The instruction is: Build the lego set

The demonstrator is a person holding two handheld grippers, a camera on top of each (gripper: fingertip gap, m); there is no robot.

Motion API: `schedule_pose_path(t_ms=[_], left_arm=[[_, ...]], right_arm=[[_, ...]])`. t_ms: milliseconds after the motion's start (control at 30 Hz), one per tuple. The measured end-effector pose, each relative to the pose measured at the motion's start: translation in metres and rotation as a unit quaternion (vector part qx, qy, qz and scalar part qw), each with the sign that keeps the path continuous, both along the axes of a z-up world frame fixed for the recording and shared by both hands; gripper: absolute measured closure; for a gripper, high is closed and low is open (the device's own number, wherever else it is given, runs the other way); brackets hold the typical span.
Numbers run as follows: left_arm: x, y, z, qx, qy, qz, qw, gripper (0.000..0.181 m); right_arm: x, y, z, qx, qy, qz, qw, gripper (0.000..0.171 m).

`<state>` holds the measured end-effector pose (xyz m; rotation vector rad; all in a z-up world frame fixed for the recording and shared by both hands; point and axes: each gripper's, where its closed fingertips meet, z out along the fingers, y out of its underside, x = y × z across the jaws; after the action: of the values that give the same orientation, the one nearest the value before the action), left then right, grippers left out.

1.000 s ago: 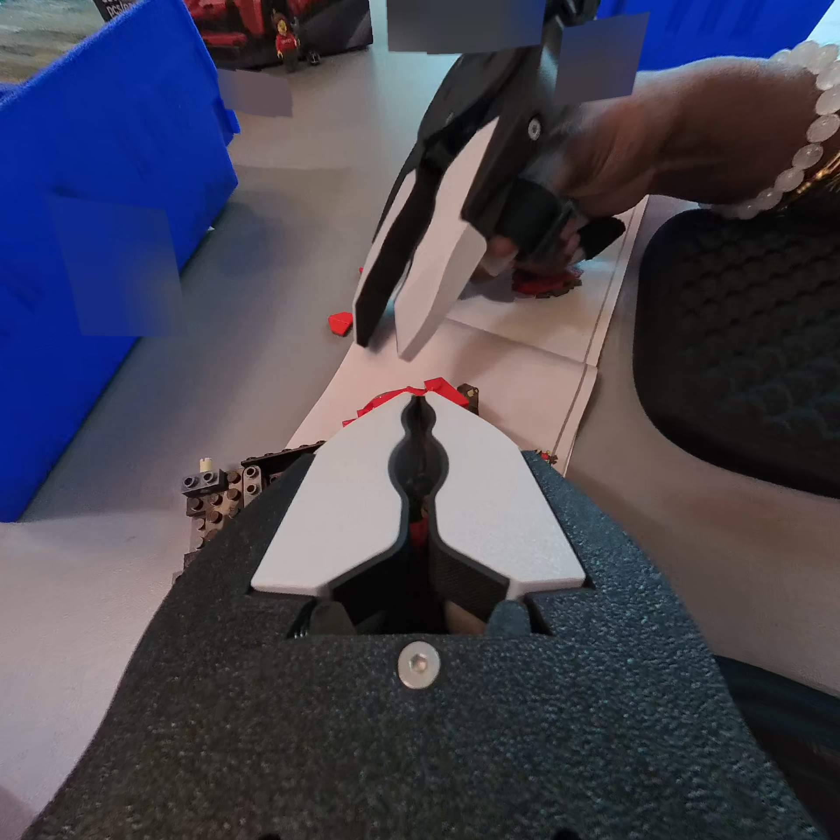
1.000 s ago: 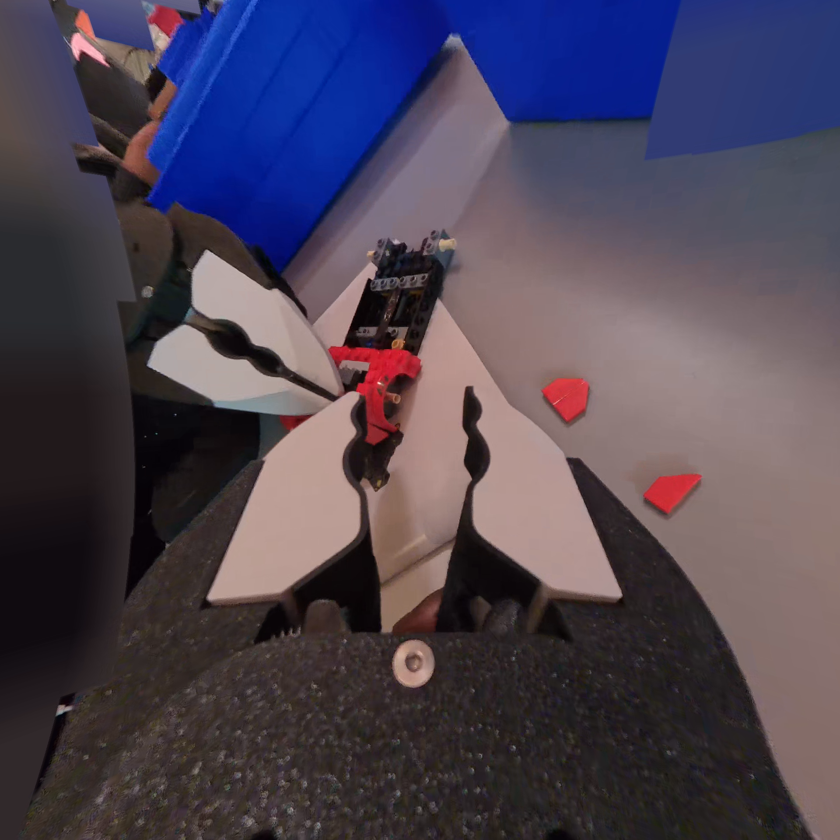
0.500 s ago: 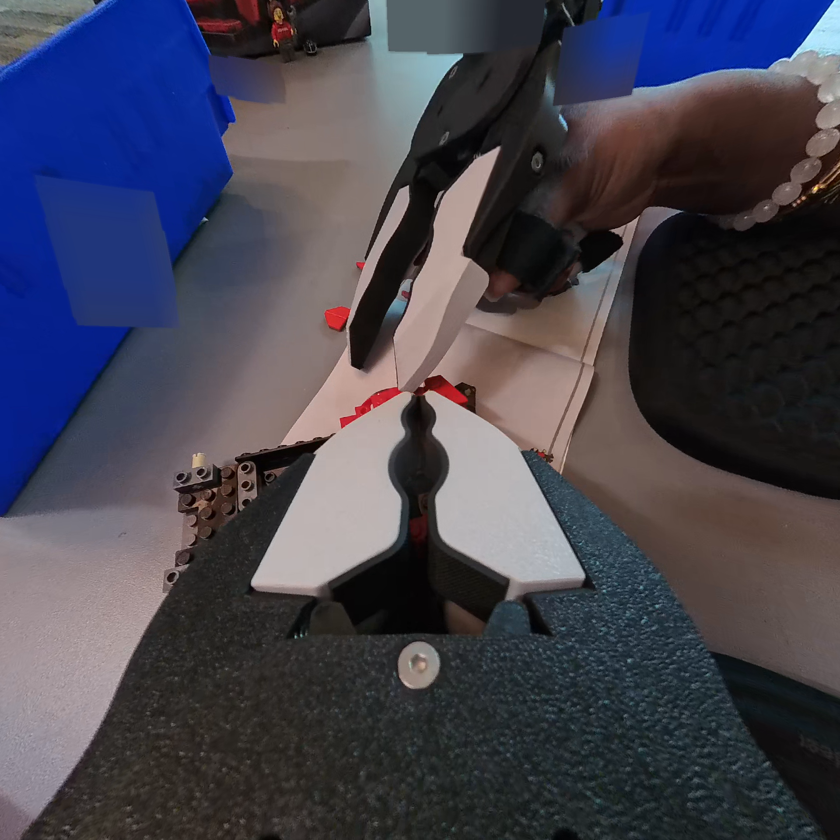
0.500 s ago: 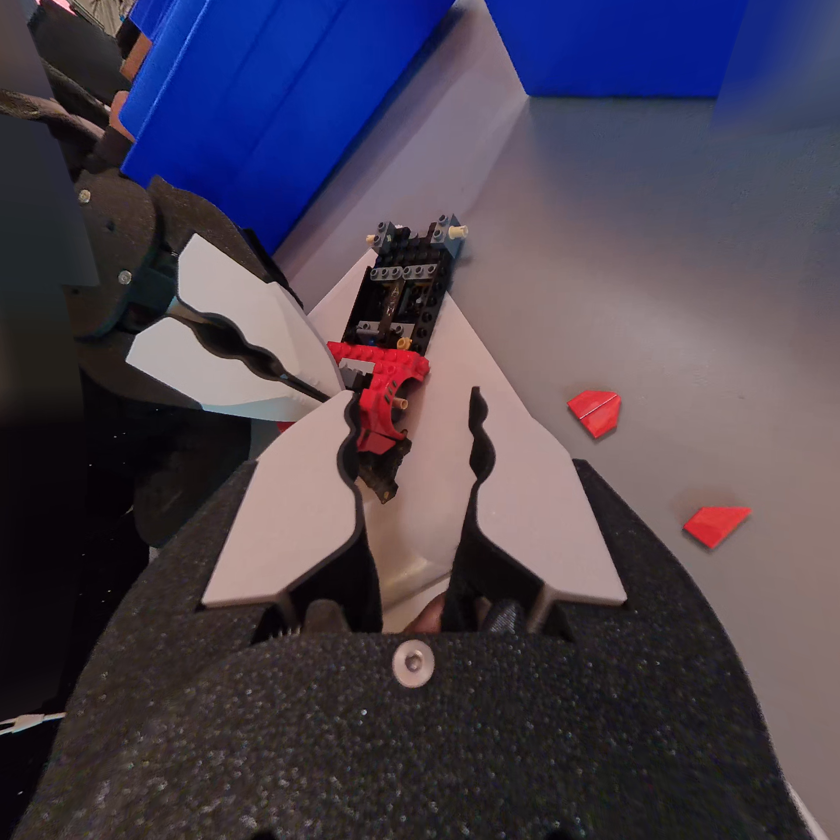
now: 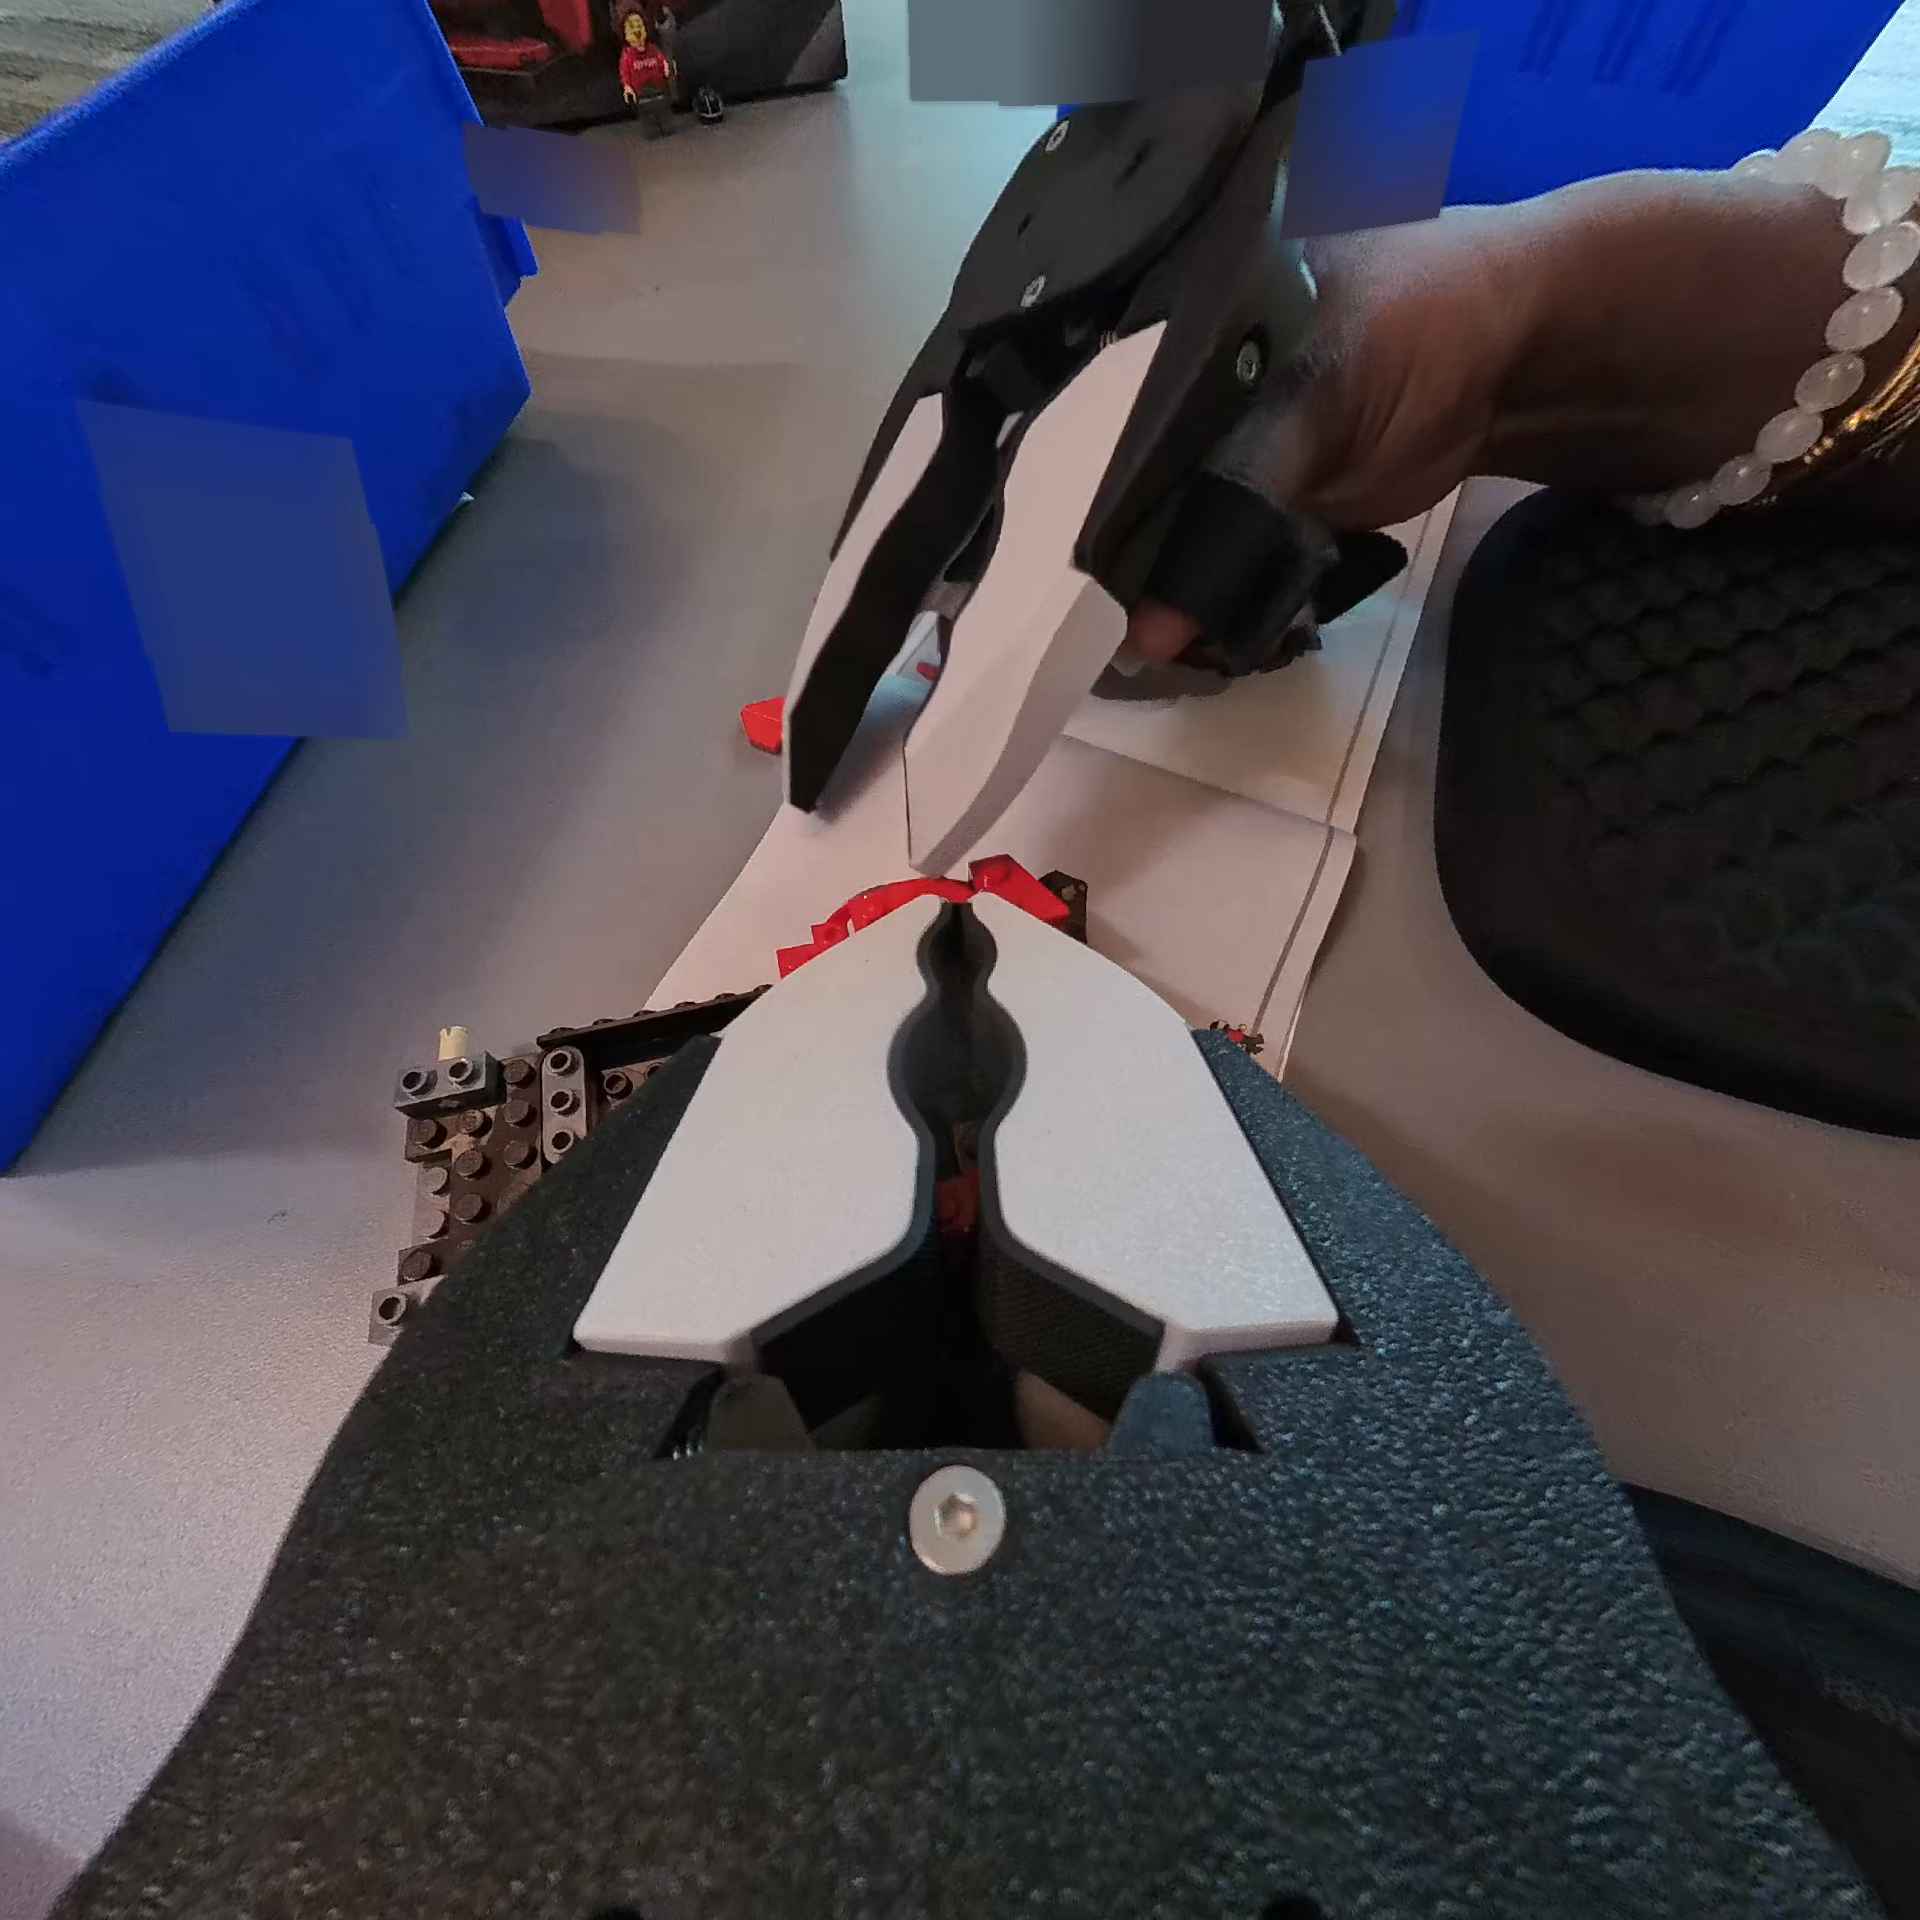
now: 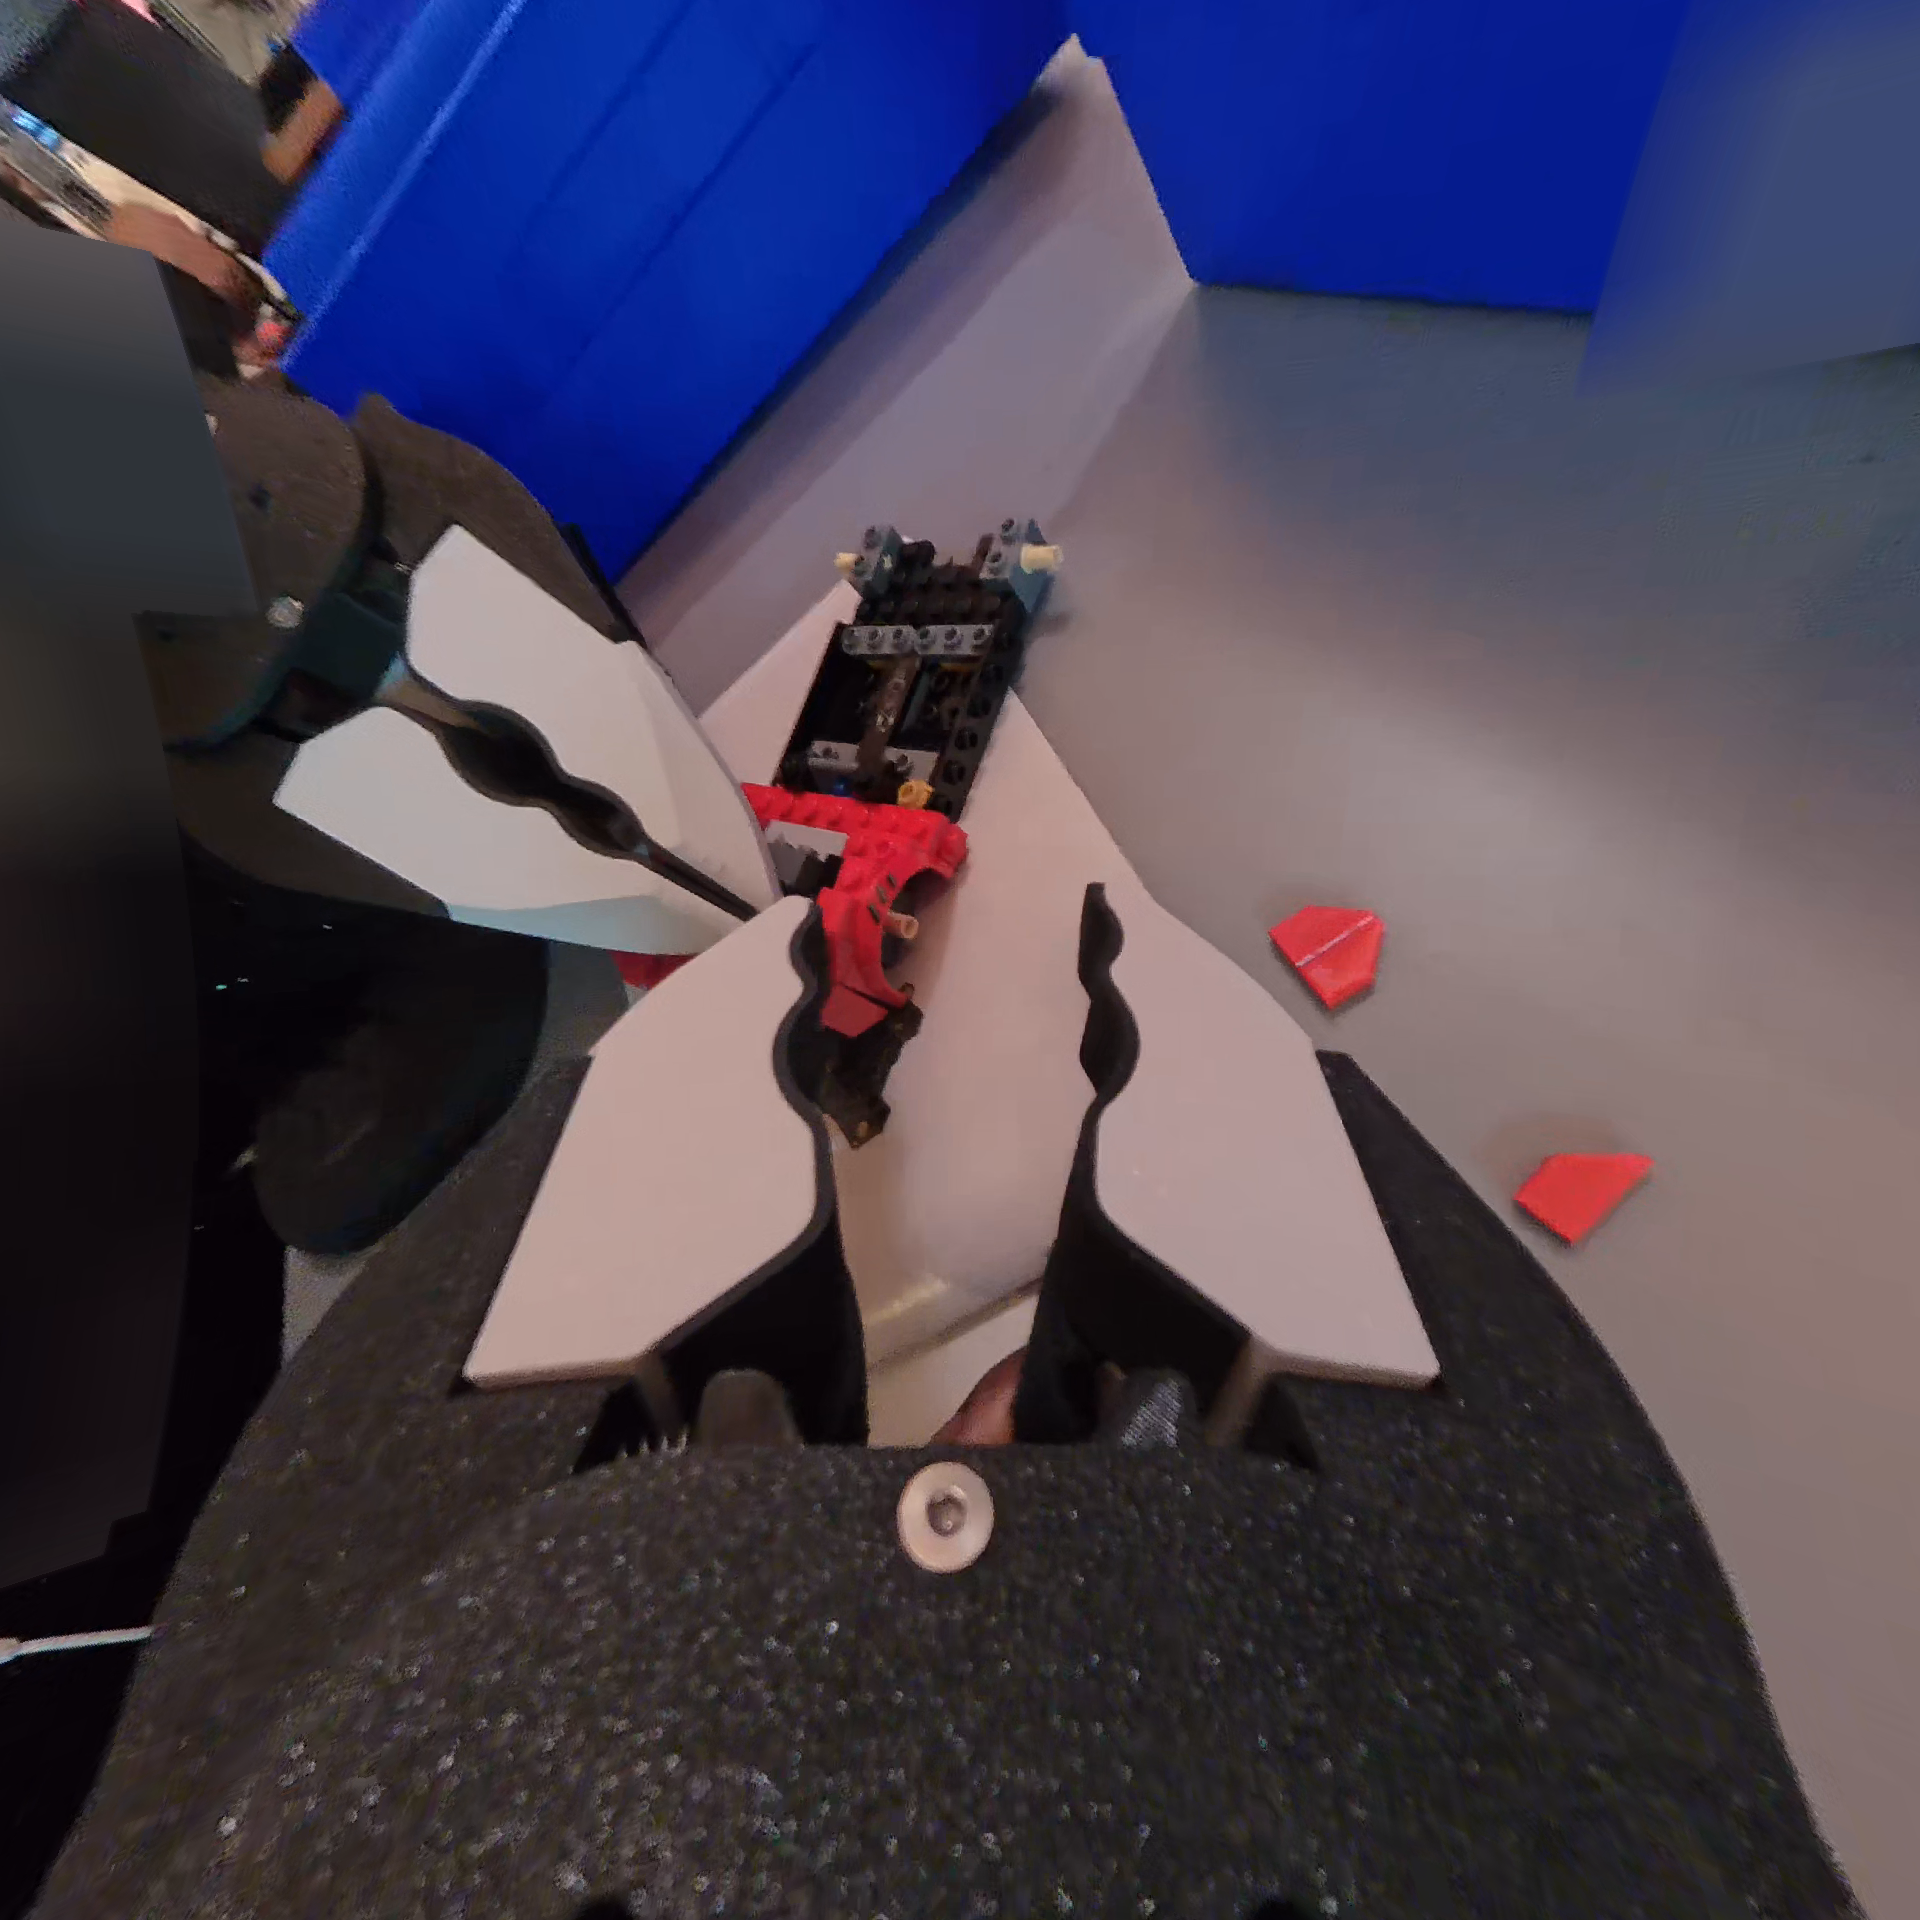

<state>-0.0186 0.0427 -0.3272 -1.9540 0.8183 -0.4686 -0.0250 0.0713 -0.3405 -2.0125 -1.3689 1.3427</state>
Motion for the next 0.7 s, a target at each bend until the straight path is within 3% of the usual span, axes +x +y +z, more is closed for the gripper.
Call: schedule_pose_path(t_ms=[233, 700], left_arm=[[0.0, 0.0001, -0.0001, -0.001, 0.001, 0.001, 1.0, 0.181], [0.0001, 0.0005, -0.0004, -0.004, 0.0, 0.001, 1.0, 0.181]], right_arm=[[-0.0006, -0.0049, -0.0006, -0.02, 0.001, 0.011, 1.0, 0.119], [-0.0004, -0.0095, -0.0024, -0.017, -0.006, 0.022, 1.0, 0.124]])
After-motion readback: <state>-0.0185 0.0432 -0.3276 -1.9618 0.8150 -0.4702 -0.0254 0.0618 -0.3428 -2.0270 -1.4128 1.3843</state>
